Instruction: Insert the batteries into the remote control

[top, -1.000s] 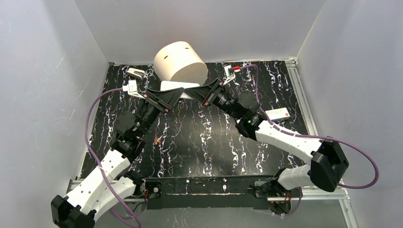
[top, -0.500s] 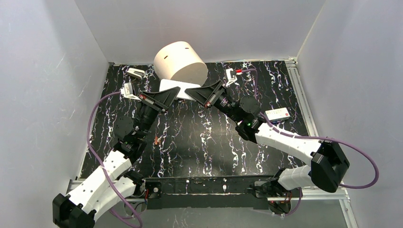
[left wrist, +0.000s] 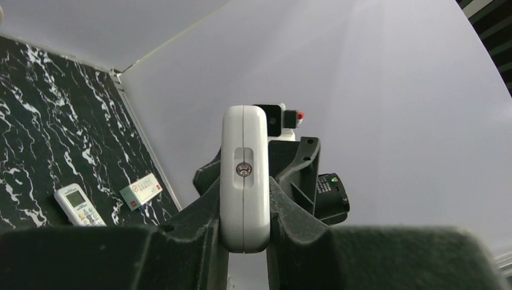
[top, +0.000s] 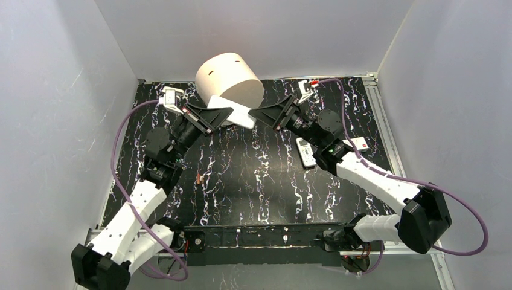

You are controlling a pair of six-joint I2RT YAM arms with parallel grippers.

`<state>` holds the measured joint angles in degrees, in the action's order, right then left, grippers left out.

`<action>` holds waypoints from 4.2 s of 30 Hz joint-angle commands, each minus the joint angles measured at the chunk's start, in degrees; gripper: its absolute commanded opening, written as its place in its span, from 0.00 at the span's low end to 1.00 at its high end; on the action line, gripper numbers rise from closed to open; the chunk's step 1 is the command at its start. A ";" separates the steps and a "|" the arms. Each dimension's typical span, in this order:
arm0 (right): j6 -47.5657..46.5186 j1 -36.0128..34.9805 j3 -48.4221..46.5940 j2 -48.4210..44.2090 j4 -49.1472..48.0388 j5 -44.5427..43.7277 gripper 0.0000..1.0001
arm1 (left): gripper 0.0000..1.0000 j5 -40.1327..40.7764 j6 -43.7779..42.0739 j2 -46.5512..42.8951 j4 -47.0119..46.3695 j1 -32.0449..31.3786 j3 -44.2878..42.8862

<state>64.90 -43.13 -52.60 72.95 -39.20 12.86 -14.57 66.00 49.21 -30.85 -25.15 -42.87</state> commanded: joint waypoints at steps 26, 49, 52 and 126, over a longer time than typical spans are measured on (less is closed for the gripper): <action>2.04 2.10 5.39 1.53 -20.50 17.09 0.18 | 0.00 -10.05 16.96 2.11 -5.38 7.56 -3.58; 5.54 2.20 -1.24 4.90 11.03 7.95 0.57 | 0.00 -10.45 21.72 5.35 -12.93 9.82 4.89; 4.45 2.28 -1.51 3.72 12.89 7.42 0.58 | 0.00 -10.31 20.59 5.77 -12.79 9.85 4.82; -29.86 -31.92 -1.76 13.52 66.10 -27.88 0.56 | 0.00 5.19 -28.35 -10.84 40.70 10.83 4.31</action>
<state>34.22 -72.73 -50.74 85.89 21.71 -10.41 -11.73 39.16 39.53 8.54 -14.46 -37.78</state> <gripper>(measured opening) 0.620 0.197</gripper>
